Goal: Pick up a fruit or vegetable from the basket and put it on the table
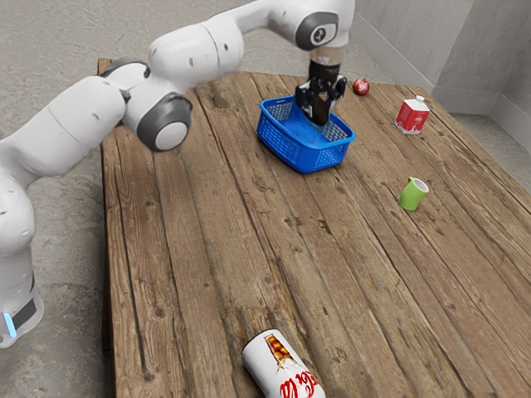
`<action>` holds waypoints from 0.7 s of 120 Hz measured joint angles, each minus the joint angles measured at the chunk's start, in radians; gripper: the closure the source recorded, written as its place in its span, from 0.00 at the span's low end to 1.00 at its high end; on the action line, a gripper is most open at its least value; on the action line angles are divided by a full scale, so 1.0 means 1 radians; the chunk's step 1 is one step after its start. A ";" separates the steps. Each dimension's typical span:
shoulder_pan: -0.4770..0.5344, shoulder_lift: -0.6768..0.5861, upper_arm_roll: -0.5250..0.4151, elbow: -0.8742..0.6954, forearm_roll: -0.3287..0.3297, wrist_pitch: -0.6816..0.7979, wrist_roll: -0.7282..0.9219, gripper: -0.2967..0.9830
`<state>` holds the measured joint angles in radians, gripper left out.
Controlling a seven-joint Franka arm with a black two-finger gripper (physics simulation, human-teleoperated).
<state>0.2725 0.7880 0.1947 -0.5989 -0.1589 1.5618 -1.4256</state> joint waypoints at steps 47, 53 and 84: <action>-0.222 -0.094 -0.012 -0.087 -0.011 -0.039 0.011 0.60; -0.257 -0.093 -0.012 -0.096 -0.010 -0.039 0.013 0.60; -0.336 -0.086 -0.011 -0.144 -0.008 -0.031 0.018 0.57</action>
<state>-0.0639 0.7017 0.1835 -0.7425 -0.1668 1.5313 -1.4074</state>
